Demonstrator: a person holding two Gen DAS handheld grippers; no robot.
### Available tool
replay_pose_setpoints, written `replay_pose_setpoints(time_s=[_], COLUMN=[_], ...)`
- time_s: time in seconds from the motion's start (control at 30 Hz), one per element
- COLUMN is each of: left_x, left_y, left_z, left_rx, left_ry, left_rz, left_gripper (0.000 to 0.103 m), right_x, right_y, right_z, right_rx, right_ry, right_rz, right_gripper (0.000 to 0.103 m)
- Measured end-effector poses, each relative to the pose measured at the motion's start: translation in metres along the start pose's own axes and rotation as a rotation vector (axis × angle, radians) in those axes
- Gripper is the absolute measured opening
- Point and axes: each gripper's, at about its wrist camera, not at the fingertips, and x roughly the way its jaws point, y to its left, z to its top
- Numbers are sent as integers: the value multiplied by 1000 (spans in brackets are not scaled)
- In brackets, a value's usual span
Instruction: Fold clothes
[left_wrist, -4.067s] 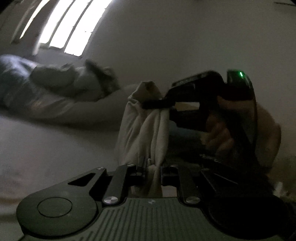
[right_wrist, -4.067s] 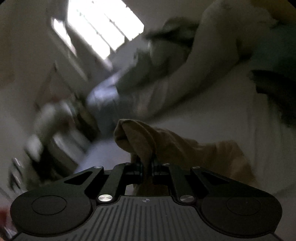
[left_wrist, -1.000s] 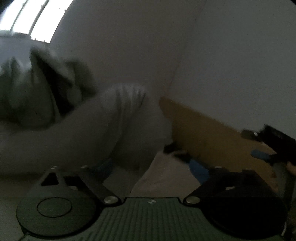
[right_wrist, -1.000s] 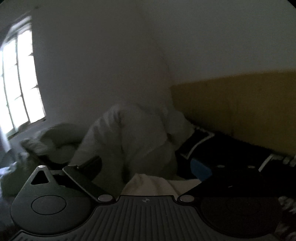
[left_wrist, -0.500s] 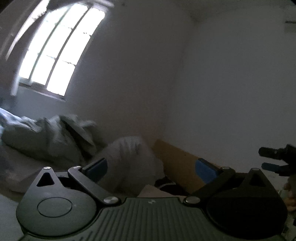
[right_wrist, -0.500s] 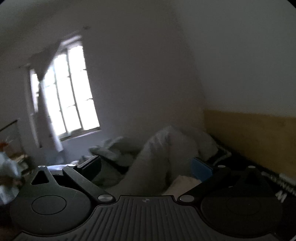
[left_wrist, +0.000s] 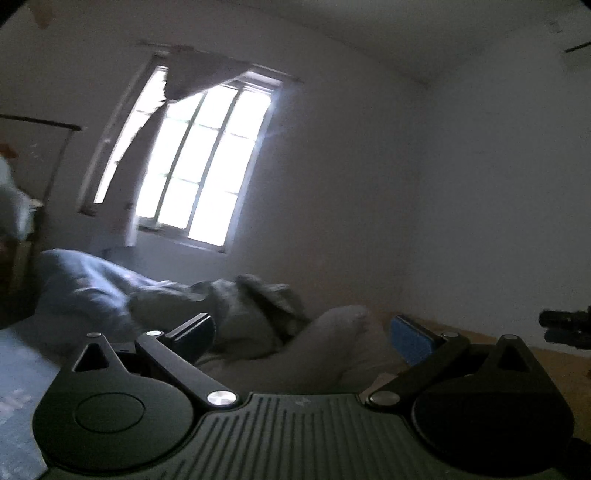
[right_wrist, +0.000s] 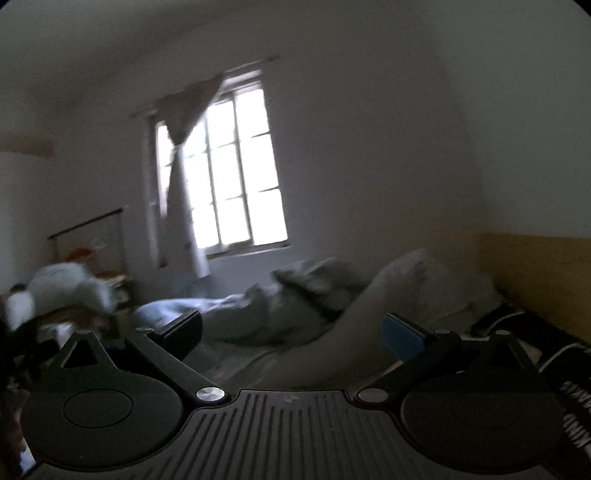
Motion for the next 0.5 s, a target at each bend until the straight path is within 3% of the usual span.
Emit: replay_pose_setpoints(time_s=[0.23, 0.37, 0.5], left_x=[-60, -70, -50], left_y=[0, -1, 6], left_z=[-25, -51, -89], left_rx=[80, 78, 12], left_ry=[-24, 78, 228], left_rz=[64, 89, 140], left_gripper=[103, 103, 103], right_x=[-2, -3, -4], right_y=[20, 30, 41], right_z=[-74, -116, -159], right_rx=[-8, -13, -17], right_ry=[116, 183, 250], right_rz=[-48, -78, -107], right_gripper=[103, 103, 103])
